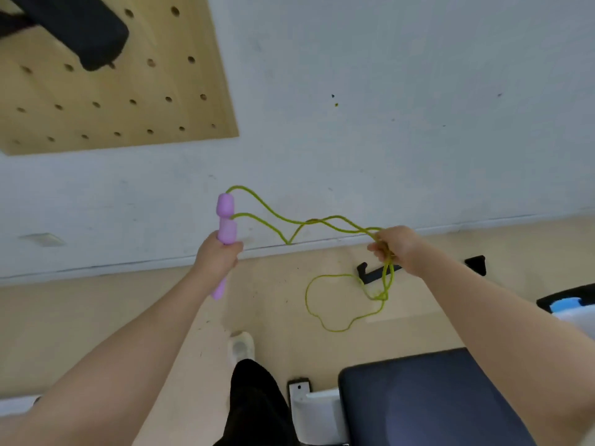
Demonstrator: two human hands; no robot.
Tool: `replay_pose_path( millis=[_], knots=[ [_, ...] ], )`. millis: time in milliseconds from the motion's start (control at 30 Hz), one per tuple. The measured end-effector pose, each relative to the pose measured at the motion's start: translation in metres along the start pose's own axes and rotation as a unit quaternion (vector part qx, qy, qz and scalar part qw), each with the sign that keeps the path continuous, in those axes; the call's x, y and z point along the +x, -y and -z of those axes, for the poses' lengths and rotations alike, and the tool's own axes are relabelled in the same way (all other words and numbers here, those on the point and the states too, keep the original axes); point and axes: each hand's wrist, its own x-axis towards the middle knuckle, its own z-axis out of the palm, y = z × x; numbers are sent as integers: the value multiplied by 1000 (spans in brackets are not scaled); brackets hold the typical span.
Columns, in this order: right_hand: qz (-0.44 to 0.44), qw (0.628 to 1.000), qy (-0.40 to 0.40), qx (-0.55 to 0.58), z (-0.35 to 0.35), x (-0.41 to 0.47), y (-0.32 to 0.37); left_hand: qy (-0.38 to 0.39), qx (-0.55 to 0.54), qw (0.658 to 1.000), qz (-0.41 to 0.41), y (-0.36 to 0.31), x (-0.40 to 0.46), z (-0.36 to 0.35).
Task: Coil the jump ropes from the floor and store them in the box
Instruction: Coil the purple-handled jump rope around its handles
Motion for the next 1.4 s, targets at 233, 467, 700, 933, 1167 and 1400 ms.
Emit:
replay_pose_path(
  millis=[233, 467, 700, 933, 1167, 1400],
  knots=[
    [194, 956, 116, -185, -17, -61, -15, 73, 306, 939, -136, -31, -86, -13],
    [243, 940, 235, -39, -60, -112, -15, 110, 231, 959, -121, -28, -137, -6],
    [306, 920, 213, -124, -94, -145, -13, 203, 140, 956, -160, -9, -165, 20],
    [302, 918, 220, -136, -140, -187, -12, 144, 52, 974, -167, 27, -193, 54],
    [261, 918, 297, -44, -183, -222, -31, 52, -255, 962, -83, 55, -200, 100],
    [310, 897, 256, -186, -222, -249, -36, 104, -470, 876, -32, 52, -220, 119]
  ],
)
